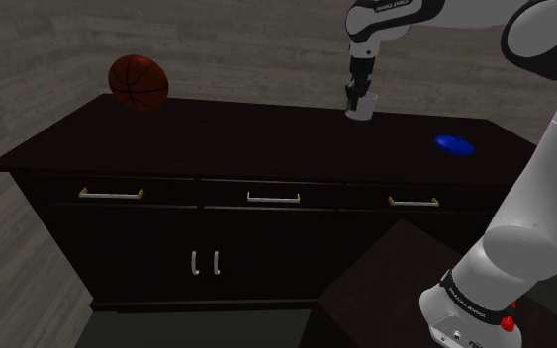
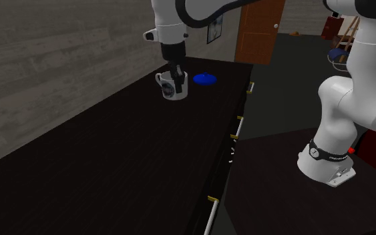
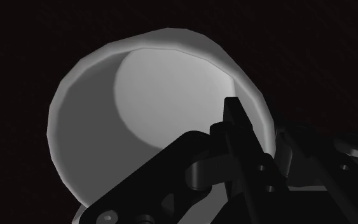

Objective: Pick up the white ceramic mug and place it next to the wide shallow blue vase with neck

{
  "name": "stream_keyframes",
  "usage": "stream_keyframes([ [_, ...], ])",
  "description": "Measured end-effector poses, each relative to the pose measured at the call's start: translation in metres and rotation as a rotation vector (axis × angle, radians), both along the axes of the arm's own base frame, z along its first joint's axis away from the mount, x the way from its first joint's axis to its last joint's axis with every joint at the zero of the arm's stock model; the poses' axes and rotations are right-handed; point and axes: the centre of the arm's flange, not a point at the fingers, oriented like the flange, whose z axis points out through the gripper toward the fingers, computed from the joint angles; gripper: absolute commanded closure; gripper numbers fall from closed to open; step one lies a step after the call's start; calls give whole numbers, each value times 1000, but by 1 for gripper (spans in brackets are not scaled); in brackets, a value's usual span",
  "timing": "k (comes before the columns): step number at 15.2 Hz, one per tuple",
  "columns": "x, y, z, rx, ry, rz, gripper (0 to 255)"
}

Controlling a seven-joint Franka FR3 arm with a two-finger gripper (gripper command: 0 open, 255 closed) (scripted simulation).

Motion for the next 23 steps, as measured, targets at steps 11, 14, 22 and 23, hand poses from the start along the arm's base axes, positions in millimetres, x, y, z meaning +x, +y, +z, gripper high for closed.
stream_keyframes([
  [11, -54, -133, -1, 0, 1, 0, 255],
  [14, -71, -171, 1, 1, 0, 0, 255],
  [22, -109, -269, 1, 0, 0, -1, 255],
  [23, -113, -282, 2, 0, 0, 0, 255],
])
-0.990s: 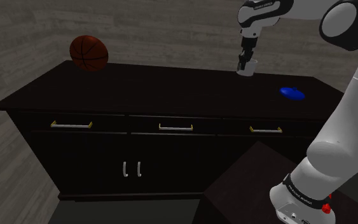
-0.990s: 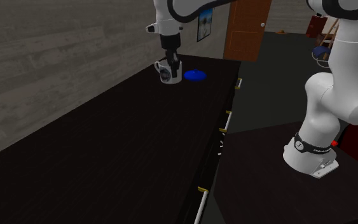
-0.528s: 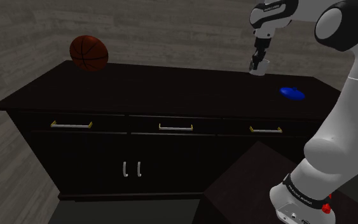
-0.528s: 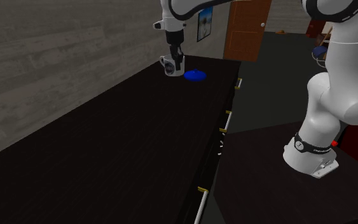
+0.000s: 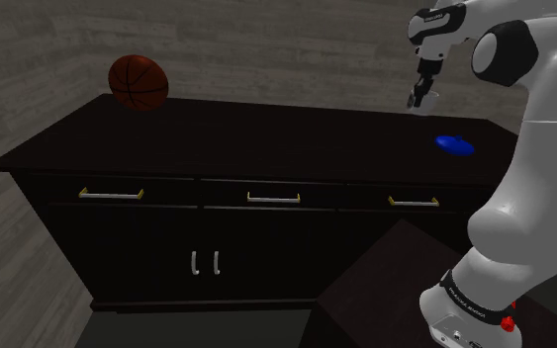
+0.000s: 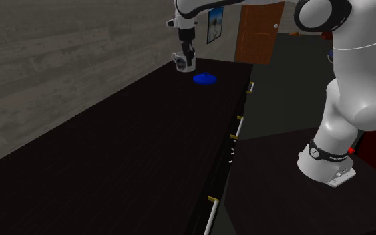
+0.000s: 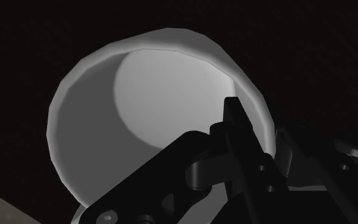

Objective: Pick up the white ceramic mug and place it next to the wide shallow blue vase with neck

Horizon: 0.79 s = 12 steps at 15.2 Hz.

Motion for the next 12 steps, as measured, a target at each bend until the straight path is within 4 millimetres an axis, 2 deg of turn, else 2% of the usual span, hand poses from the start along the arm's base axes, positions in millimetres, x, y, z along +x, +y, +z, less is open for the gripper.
stream_keyframes([
  [2, -15, -22, 0, 0, 0, 0, 255],
  [8, -38, -94, -1, 0, 0, 0, 255],
  [12, -44, -105, -17, 0, 0, 1, 255],
])
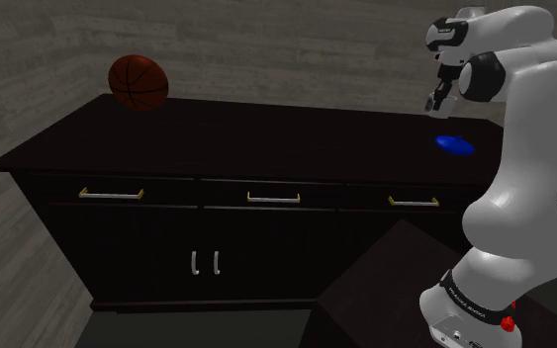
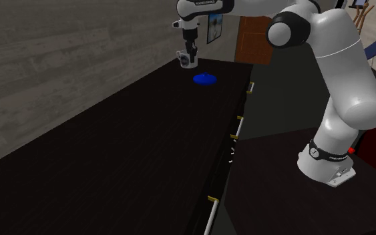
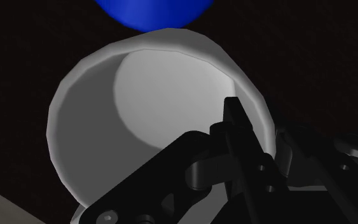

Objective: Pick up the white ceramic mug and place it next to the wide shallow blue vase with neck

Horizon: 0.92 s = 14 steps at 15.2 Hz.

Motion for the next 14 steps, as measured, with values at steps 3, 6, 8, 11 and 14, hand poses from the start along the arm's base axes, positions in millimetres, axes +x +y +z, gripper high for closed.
stream_keyframes([
  [3, 1, -1, -15, 0, 0, 0, 255],
  [6, 1, -1, -31, 0, 0, 0, 255],
  [8, 0, -1, -41, 0, 0, 1, 255],
  [11, 0, -2, -57, 0, 0, 0, 255],
  [14, 1, -1, -73, 0, 0, 0, 255],
])
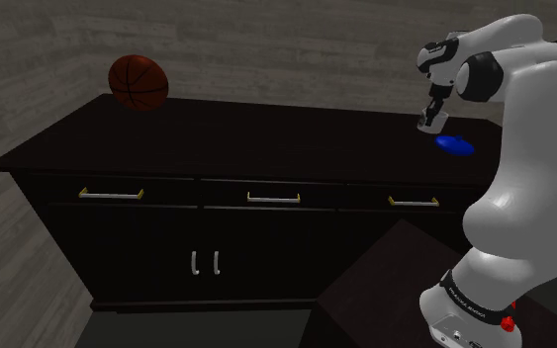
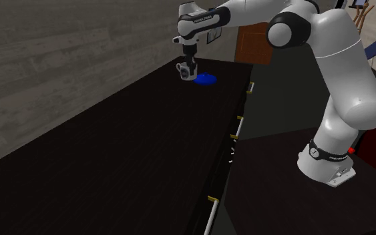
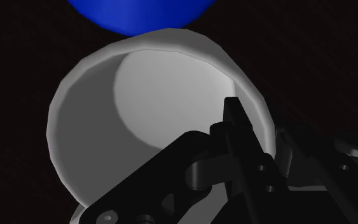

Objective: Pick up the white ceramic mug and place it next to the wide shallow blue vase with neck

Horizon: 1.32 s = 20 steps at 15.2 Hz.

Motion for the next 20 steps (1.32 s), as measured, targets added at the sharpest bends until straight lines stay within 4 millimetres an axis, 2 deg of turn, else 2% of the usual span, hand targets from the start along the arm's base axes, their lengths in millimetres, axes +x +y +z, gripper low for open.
stream_keyframes([
  [8, 1, 1, -44, -1, -2, 1, 255],
  [15, -1, 1, -51, 0, 0, 0, 255],
  [16, -1, 1, -51, 0, 0, 0, 0],
  [20, -1, 1, -51, -1, 0, 0, 0],
])
